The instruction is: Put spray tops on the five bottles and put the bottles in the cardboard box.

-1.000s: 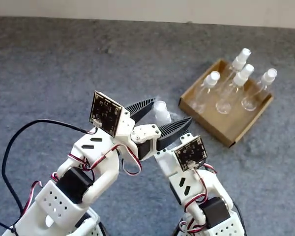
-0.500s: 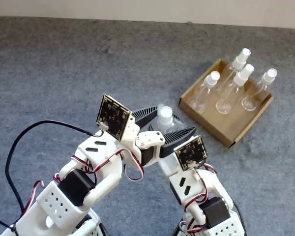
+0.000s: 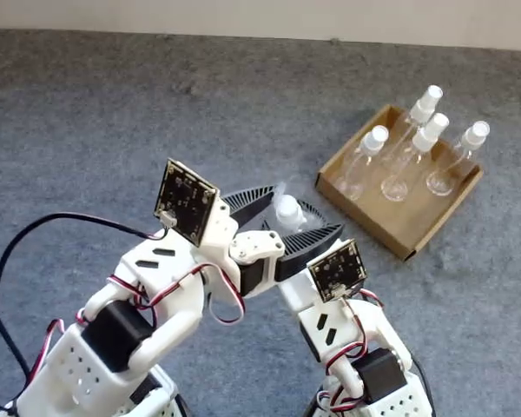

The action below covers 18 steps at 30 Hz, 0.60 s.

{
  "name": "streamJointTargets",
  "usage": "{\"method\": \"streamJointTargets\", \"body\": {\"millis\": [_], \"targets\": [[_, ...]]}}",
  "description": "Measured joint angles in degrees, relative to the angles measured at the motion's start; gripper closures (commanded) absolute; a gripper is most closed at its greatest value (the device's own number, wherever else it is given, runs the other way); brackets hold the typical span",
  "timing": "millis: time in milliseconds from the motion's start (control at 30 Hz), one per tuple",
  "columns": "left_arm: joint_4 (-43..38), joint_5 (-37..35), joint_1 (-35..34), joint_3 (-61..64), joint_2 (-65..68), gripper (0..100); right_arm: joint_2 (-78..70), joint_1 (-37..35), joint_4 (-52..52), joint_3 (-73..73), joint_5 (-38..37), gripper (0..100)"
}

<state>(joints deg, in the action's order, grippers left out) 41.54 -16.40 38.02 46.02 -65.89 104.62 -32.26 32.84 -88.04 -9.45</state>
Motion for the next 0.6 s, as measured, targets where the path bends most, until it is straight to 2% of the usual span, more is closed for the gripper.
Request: {"method": "streamJointTargets", "body": {"millis": [100,267,367,600], "targets": [[3.52,0.00,0.00,-2.29,0.00,77,0.00,0.00,0.00,0.00,0.00,87.9],[8.88,0.00,-4.22,-8.00,-0.18,99,0.00,0.00,0.00,0.00,0.00,87.9],[12.66,1.67,-9.58,-11.34,-0.18,97,0.00,0.00,0.00,0.00,0.00,87.9],[18.29,10.81,-17.85,-13.45,-5.63,99,0.00,0.00,0.00,0.00,0.00,87.9]]}}
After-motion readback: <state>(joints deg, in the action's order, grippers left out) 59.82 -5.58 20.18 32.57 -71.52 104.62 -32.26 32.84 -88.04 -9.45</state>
